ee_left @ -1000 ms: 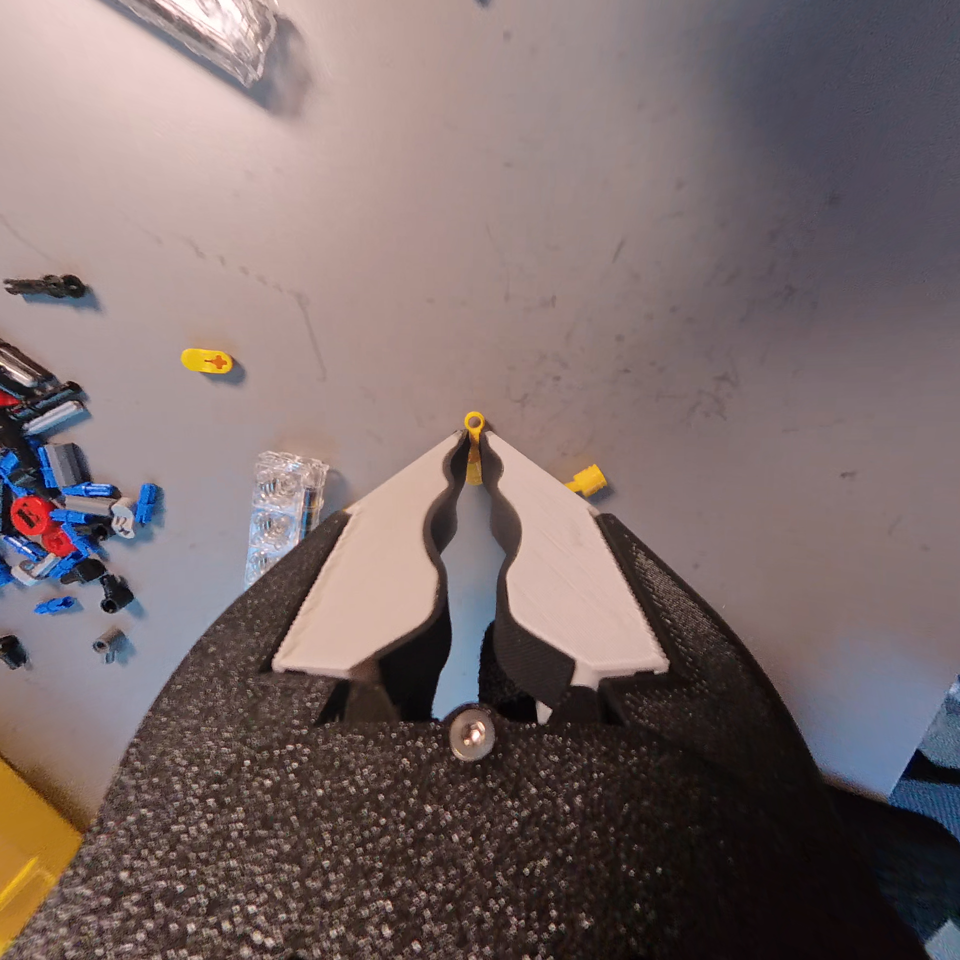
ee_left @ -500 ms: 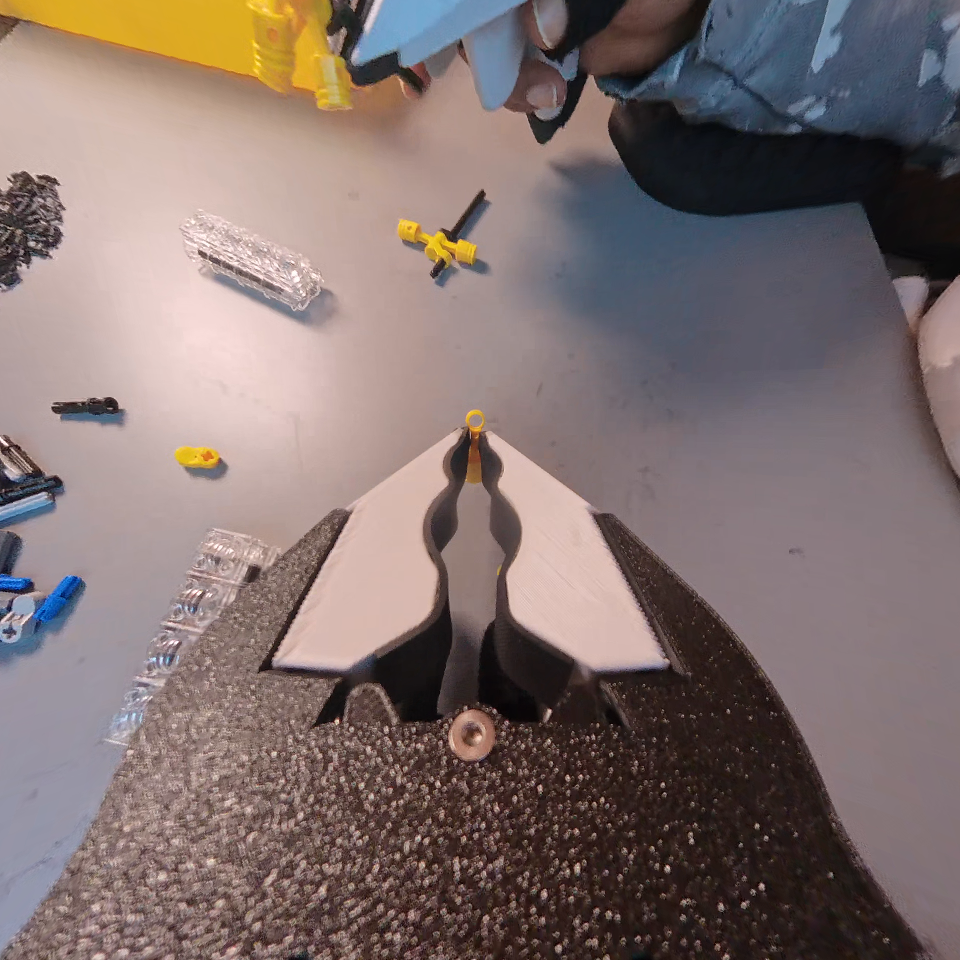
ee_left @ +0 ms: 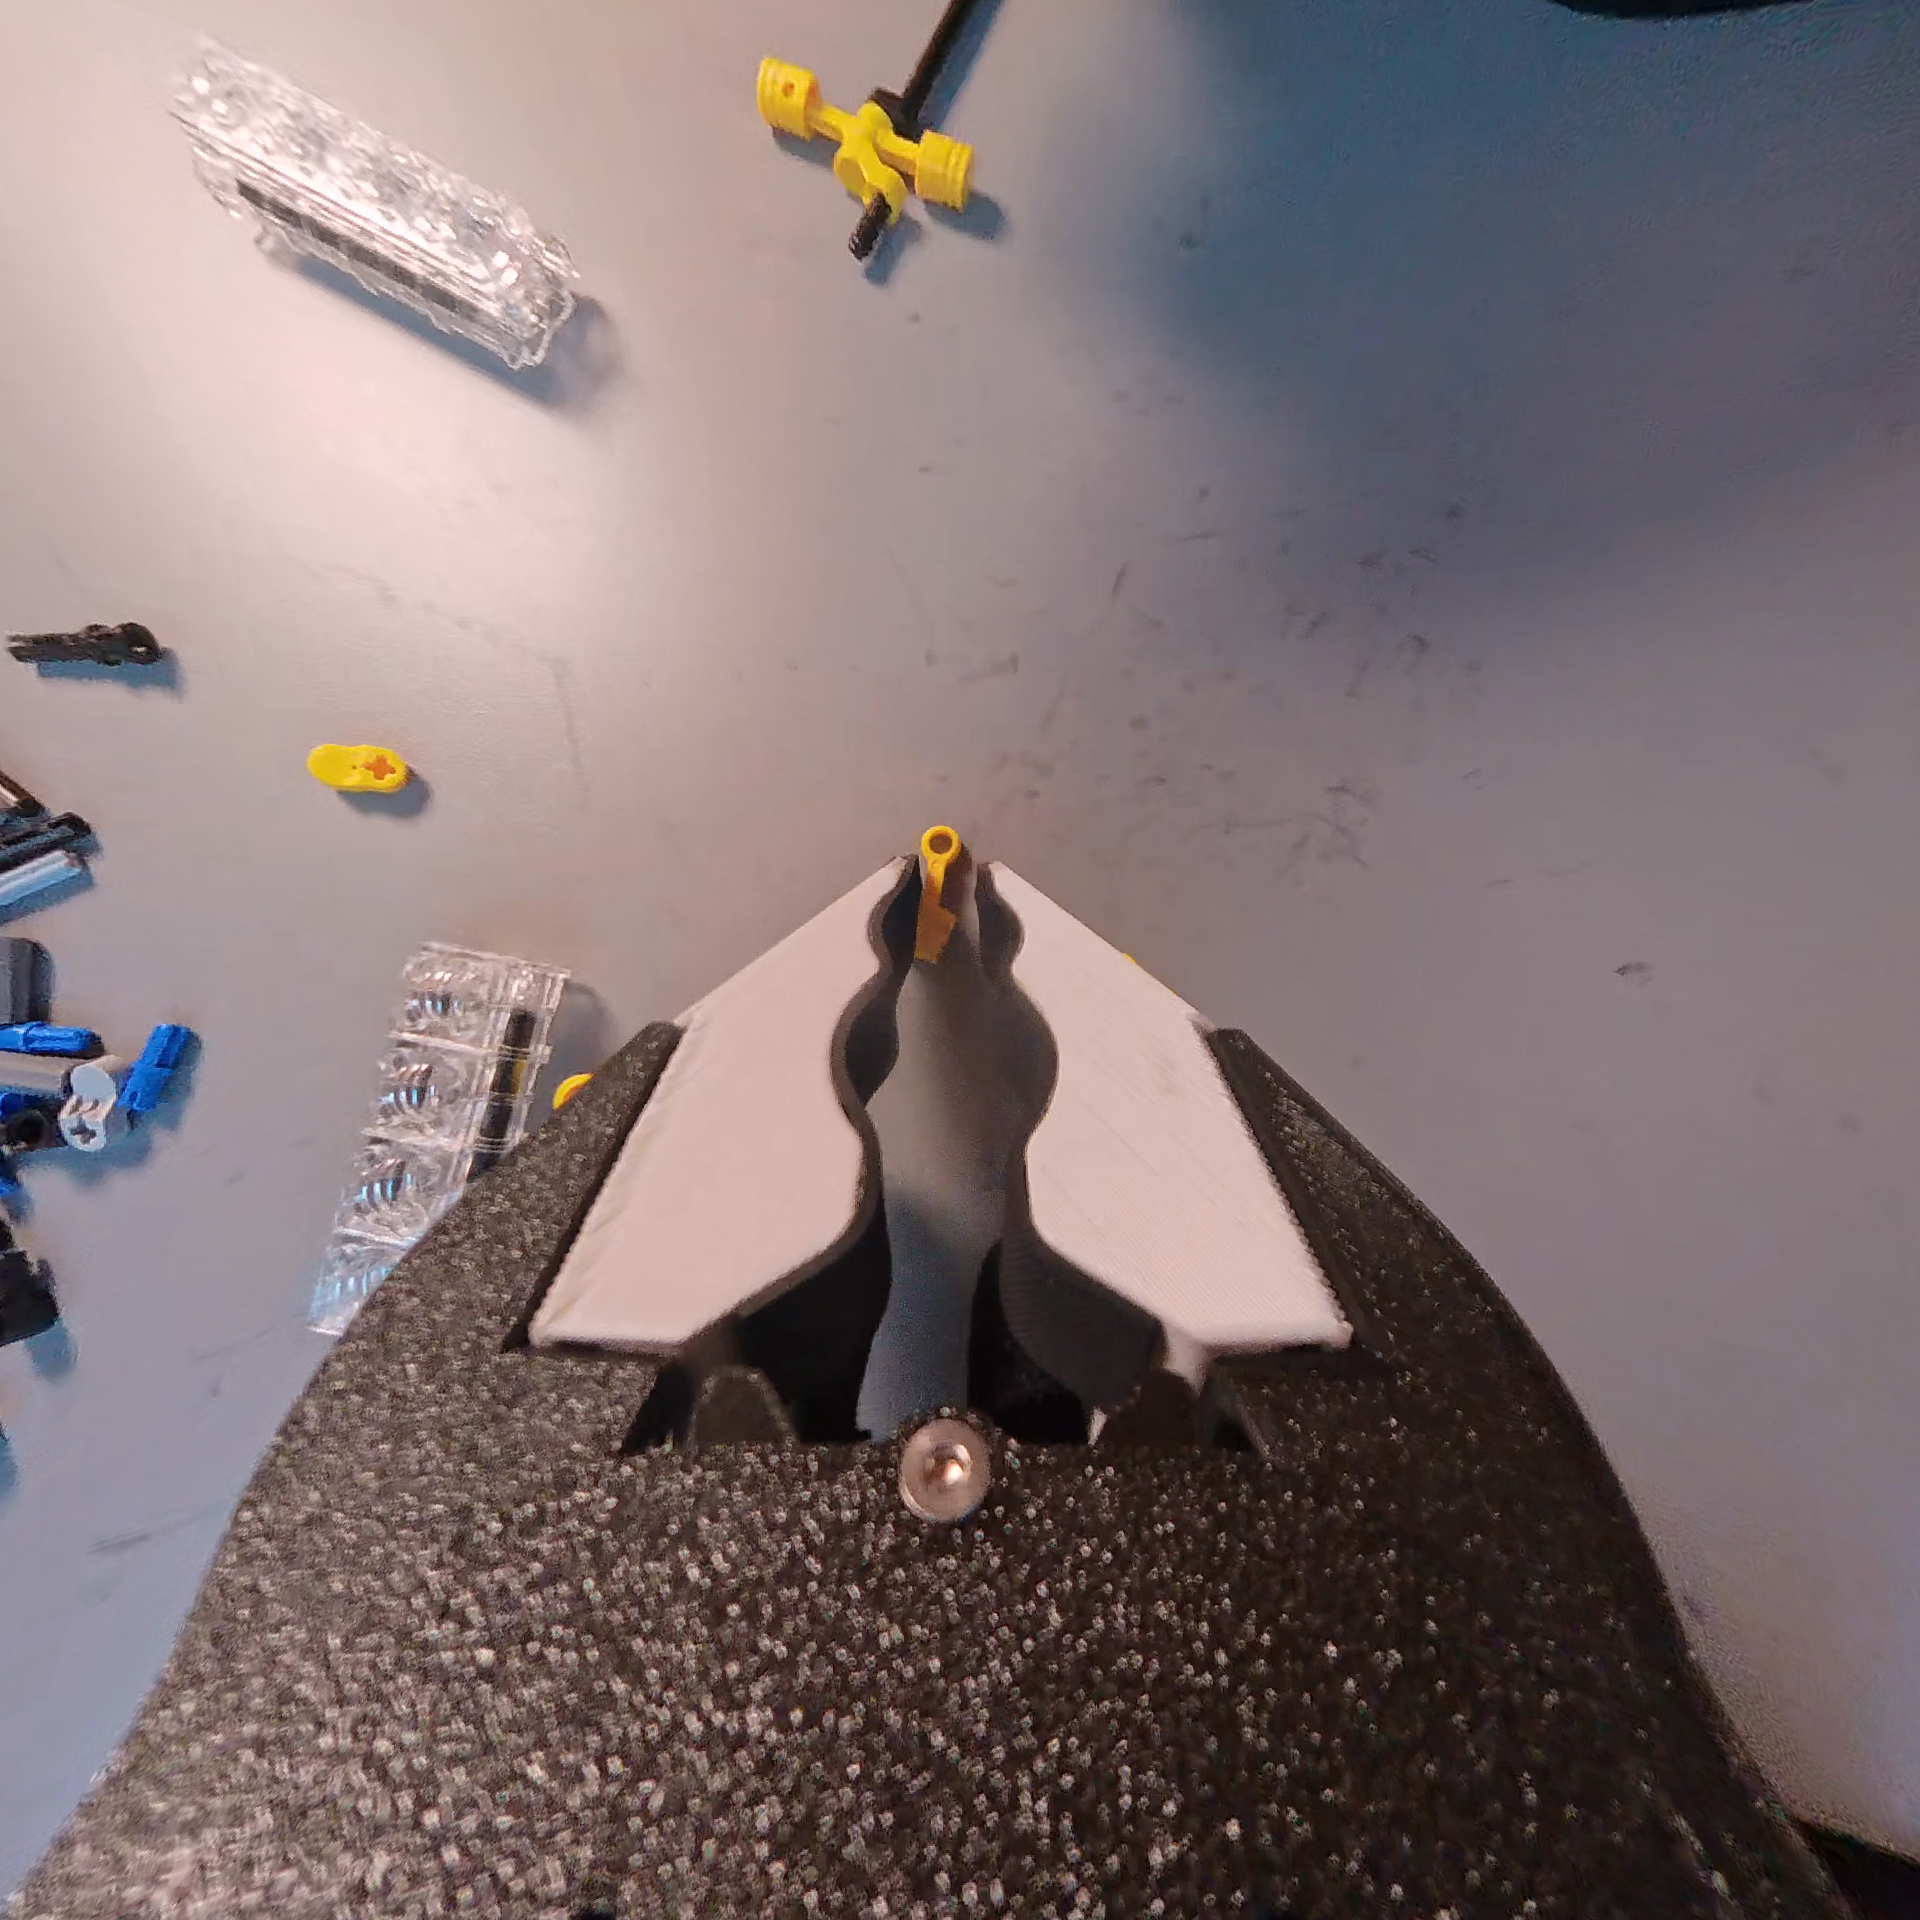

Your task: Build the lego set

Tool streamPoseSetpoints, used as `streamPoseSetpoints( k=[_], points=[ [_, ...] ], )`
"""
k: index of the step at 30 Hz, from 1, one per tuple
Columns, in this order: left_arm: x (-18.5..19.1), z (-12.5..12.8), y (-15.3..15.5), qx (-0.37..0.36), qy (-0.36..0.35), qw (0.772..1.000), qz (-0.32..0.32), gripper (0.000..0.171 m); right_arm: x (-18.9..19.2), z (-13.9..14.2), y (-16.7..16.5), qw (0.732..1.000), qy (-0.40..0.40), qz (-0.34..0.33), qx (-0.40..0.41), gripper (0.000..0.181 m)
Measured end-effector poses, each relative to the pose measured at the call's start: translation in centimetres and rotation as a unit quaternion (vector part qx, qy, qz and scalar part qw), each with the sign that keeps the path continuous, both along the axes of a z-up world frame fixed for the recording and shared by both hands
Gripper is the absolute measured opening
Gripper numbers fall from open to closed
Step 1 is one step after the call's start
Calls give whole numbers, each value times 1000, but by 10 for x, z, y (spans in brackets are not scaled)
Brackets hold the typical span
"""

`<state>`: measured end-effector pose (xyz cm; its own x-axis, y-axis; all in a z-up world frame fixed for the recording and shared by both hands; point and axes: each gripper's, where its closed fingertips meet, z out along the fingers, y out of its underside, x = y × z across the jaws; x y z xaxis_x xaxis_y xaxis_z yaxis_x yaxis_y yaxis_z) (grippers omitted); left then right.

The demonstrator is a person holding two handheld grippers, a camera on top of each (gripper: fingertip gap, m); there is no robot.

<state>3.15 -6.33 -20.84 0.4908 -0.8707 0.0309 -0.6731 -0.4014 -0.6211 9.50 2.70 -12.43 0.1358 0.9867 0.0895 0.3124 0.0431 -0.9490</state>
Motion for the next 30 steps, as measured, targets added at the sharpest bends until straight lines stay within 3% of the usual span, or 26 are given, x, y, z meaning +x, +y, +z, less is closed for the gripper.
streamPoseSetpoints(
  k=[5, 12, 21, 30],
  points=[
    [-1, 3, 1, -59, 107, 992, -28, 13, 1, 3, 1, 1000, 6, -1, 0, 3],
    [-1, -3, -1, -123, 259, 954, -82, 11, 15, 12, 21, 999, 19, -34, 4, 3],
    [-2, -3, 1, -169, 358, 912, -102, 10, 24, 16, 33, 998, 23, -53, 9, 3],
    [-3, -3, 5, -153, 417, 886, -135, 6, 31, 17, 43, 997, 29, -68, 2, 3]
  ],
)
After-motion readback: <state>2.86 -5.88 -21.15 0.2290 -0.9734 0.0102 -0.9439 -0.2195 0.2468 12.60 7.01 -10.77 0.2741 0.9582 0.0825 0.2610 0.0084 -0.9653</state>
